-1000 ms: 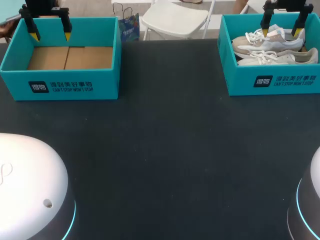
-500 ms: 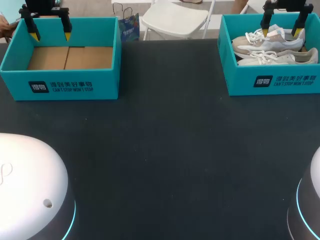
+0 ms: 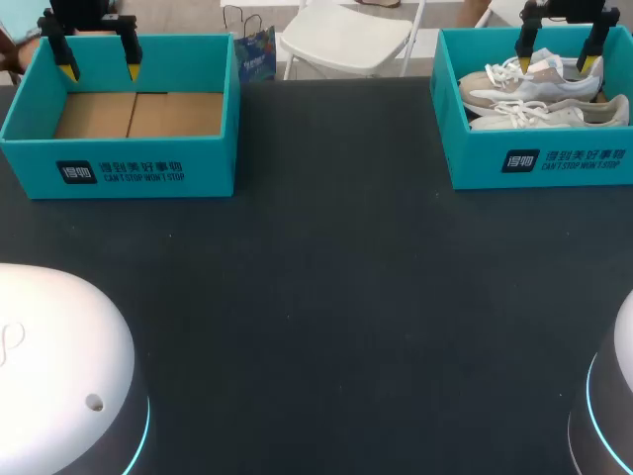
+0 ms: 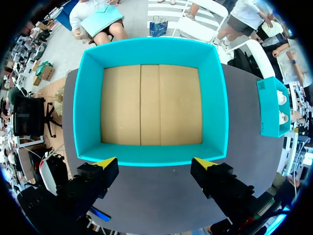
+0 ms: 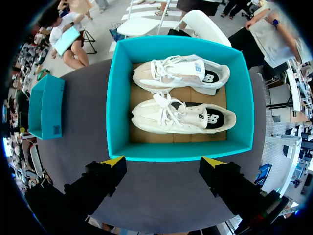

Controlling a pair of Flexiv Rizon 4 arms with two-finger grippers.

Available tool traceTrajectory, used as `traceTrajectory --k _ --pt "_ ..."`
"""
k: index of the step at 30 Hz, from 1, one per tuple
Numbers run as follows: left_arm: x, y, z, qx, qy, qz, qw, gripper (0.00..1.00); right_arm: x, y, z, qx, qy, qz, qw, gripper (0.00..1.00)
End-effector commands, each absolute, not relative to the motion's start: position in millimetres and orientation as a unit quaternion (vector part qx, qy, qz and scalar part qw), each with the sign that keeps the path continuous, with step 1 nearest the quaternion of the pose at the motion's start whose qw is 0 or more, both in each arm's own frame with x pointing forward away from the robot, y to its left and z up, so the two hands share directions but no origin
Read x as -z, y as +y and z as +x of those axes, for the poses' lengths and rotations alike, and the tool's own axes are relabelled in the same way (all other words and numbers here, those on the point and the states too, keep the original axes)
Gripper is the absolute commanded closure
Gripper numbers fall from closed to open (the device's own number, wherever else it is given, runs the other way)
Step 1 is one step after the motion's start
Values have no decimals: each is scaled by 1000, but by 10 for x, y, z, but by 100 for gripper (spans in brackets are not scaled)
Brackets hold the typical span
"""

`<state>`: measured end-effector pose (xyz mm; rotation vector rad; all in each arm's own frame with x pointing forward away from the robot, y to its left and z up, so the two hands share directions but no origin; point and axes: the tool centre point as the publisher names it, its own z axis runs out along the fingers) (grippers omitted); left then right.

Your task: Take the shoe out of the shoebox, open the shoe tongue, remove and reinsert the insole, then place the shoe into the shoebox

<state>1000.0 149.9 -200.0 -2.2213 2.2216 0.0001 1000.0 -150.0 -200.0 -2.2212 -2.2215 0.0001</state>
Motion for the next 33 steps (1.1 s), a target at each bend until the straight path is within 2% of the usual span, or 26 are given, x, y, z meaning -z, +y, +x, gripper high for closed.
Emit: traceTrajectory --k 1,17,25,33 --pt "2000 1499 10000 0 707 -707 0 0 2000 -1500 10000 0 -707 -707 0 0" --pt "2000 1499 10000 0 707 -707 0 0 2000 -1500 10000 0 -707 -707 0 0" --pt "2000 1499 10000 0 707 -707 0 0 1946 -1892 10286 7 -683 -728 -51 0" --pt "2000 1499 10000 0 707 -707 0 0 2130 -2356 10217 -21 -664 -745 -57 0"
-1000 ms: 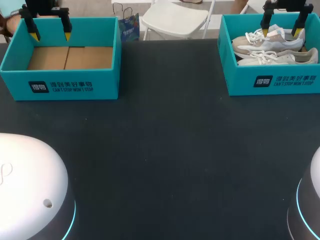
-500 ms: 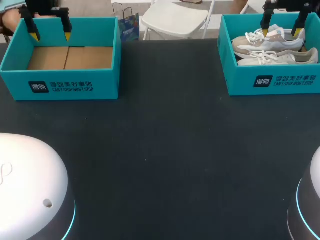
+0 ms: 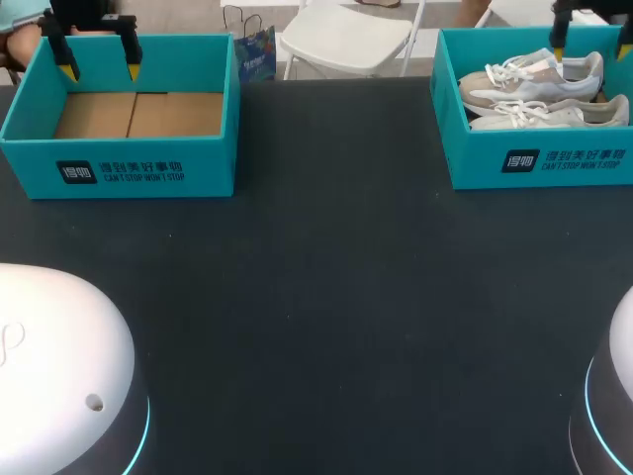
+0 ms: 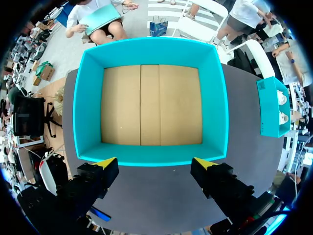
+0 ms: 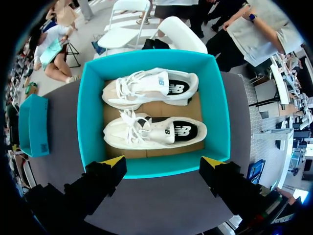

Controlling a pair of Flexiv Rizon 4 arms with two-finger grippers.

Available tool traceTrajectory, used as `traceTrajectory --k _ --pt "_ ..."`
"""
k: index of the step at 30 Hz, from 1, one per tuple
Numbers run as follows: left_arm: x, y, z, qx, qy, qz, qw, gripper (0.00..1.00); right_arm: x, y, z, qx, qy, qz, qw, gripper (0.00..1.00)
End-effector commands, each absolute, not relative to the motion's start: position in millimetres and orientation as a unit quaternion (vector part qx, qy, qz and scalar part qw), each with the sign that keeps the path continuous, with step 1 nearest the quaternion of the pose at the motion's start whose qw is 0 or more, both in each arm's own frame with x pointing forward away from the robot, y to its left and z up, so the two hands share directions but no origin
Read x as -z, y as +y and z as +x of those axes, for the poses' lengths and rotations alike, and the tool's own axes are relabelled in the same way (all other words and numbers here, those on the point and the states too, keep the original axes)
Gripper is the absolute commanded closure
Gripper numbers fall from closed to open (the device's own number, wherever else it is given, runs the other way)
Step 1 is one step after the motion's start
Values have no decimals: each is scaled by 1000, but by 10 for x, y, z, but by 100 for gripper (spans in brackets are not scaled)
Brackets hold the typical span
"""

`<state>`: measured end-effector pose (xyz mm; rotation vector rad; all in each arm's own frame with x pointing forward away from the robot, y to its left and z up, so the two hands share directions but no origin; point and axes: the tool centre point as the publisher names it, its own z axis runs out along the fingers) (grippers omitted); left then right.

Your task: Take the shoe out of the shoebox, open the shoe tongue, remove and reinsert the insole, then place the shoe into the shoebox

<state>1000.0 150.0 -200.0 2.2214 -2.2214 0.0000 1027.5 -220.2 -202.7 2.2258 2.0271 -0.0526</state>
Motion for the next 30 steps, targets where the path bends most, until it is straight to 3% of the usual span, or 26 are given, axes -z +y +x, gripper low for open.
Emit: traceTrajectory --k 1,7,23,30 --pt "2000 1499 10000 0 -707 707 0 0 2177 -2411 10196 23 659 750 54 0" --pt "2000 1499 10000 0 -707 707 0 0 2411 -2654 10210 11 630 772 78 0" --pt "2000 1499 10000 0 -707 707 0 0 2411 -2654 10210 11 630 772 78 0" --pt "2000 1499 10000 0 -707 707 0 0 2461 -3006 10382 -47 648 755 82 0"
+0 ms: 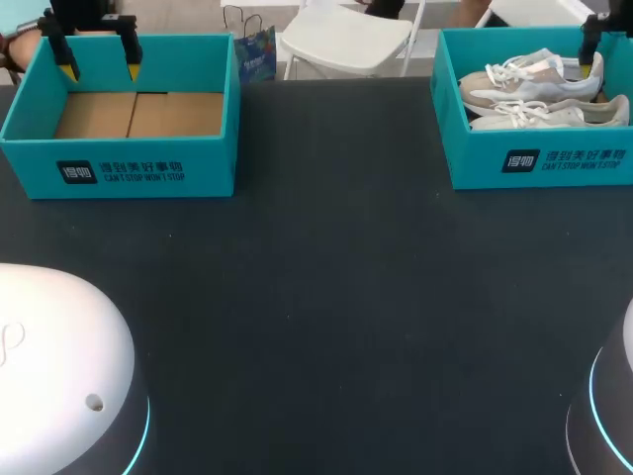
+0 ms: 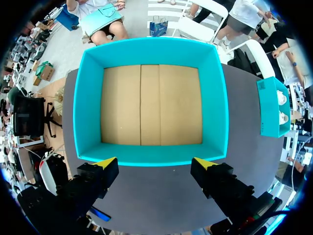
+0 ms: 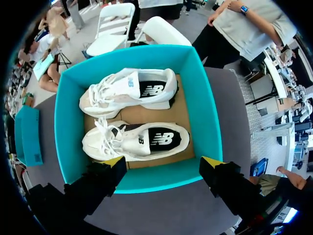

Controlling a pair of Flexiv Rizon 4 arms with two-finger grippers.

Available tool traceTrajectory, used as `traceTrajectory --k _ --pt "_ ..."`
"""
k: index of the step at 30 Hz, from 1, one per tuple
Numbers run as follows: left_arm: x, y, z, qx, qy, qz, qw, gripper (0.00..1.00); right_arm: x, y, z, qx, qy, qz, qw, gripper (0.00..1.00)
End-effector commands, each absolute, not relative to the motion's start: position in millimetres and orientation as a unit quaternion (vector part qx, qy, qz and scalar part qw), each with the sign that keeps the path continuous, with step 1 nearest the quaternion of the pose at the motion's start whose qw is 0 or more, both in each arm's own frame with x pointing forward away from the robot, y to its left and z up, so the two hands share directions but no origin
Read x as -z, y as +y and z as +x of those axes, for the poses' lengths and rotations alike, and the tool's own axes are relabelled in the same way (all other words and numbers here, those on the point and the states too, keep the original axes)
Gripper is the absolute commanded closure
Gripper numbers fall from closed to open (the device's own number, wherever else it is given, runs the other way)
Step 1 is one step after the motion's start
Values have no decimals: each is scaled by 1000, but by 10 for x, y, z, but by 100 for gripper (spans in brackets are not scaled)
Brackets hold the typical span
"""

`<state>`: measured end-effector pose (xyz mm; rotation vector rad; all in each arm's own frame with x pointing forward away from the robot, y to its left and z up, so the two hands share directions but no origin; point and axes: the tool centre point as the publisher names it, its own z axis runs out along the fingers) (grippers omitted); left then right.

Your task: Take the shoe out of the shoebox, open the shoe tongue, remove and reinsert the insole, then place the shoe into the shoebox

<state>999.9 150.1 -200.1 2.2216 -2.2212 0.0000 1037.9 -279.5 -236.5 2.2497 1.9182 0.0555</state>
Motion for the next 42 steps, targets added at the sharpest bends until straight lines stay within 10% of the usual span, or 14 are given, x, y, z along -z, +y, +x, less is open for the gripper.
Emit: traceTrajectory --k 1,12,13,14,16,42 --pt "2000 1499 10000 0 -707 707 0 0 2503 -3043 10413 -46 645 758 84 0" --pt "2000 1499 10000 0 -707 707 0 0 2980 -3139 10502 -29 663 743 81 0" --pt "2000 1499 10000 0 -707 707 0 0 3000 -3144 10507 -26 661 745 85 9" --pt "2000 1499 10000 0 -707 707 0 0 3018 -3154 10518 -26 662 745 80 51" --pt "2000 1499 10000 0 -707 707 0 0 3038 -3165 10529 -24 663 744 82 56" --pt "2000 1499 10000 0 -707 707 0 0 3584 -3377 10657 18 665 743 76 53"
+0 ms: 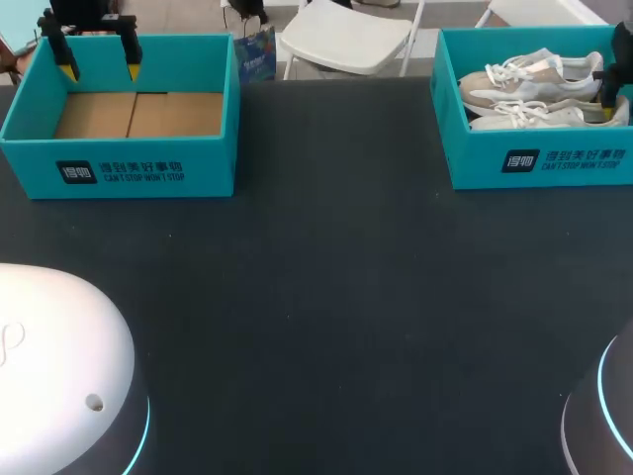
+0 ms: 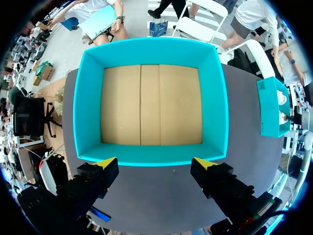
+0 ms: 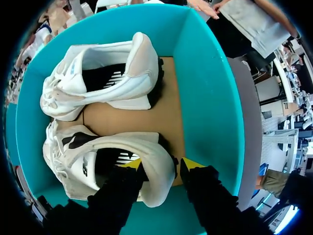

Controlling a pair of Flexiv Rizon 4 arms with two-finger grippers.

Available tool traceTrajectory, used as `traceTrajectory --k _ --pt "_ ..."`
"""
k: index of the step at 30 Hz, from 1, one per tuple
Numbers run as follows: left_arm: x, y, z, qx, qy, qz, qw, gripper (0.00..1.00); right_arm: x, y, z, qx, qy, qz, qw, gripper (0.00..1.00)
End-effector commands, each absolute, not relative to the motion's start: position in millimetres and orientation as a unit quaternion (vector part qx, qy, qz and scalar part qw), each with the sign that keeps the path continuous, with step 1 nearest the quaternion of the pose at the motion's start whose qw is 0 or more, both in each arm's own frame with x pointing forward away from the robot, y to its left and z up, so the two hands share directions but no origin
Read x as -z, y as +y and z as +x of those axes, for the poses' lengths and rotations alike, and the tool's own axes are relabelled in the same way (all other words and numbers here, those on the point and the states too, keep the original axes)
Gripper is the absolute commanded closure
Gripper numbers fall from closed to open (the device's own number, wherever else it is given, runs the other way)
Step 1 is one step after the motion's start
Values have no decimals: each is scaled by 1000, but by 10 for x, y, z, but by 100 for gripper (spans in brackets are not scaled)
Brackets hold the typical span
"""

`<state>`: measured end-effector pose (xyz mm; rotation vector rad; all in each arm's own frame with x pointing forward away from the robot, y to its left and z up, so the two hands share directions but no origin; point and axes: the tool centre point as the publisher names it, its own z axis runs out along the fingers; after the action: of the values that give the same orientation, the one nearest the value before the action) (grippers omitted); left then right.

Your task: Take the shoe out of the shoebox, open the shoe tongue, remove and reinsert the insole, then place the shoe into the shoebox

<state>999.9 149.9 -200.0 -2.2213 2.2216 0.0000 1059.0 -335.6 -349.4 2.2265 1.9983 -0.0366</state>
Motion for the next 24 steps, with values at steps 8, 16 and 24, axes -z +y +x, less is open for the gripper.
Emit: traceTrajectory --k 8,16,24 --pt "2000 1499 10000 0 707 -707 0 0 3737 -3396 10707 26 657 749 77 63" --pt "2000 1499 10000 0 707 -707 0 0 3653 -3481 10675 41 646 755 105 100" --pt "2000 1499 10000 0 707 -707 0 0 2960 -3607 10526 33 644 750 148 100"
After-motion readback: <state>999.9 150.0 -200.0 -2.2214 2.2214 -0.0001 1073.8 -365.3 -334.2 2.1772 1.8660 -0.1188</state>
